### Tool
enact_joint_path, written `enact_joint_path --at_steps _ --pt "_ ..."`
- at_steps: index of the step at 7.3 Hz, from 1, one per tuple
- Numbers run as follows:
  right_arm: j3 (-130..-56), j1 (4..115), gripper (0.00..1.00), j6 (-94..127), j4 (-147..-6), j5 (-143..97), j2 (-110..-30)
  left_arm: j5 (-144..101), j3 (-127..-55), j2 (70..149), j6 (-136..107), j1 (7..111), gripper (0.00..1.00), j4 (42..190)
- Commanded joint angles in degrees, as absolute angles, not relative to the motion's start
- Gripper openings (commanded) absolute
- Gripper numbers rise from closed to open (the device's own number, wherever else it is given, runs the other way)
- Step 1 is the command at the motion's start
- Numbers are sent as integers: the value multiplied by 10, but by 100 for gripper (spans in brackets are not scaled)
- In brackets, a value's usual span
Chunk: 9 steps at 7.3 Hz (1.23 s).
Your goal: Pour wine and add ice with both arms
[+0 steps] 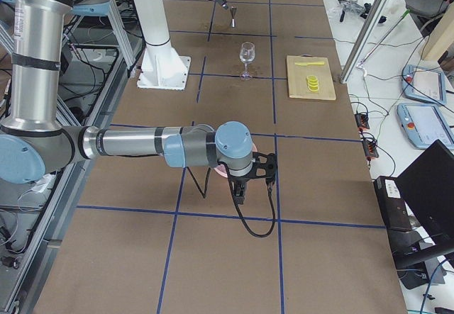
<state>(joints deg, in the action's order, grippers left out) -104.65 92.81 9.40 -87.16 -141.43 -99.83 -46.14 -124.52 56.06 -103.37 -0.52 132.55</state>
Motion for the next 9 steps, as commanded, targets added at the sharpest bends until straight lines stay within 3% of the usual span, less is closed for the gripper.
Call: enact_joint_path --at_steps 1,5,9 --pt "-1048 928 100 94 -872 -1422 -1000 -412 -1243 611 -1096 -44 99 1190" --pt "-1050 928 100 97 -865 -1434 -998 -326 -1188 618 -1141 -45 98 1165" --pt "-1049 928 100 97 -865 -1434 -994 -301 -1129 674 -1153 -40 98 1165"
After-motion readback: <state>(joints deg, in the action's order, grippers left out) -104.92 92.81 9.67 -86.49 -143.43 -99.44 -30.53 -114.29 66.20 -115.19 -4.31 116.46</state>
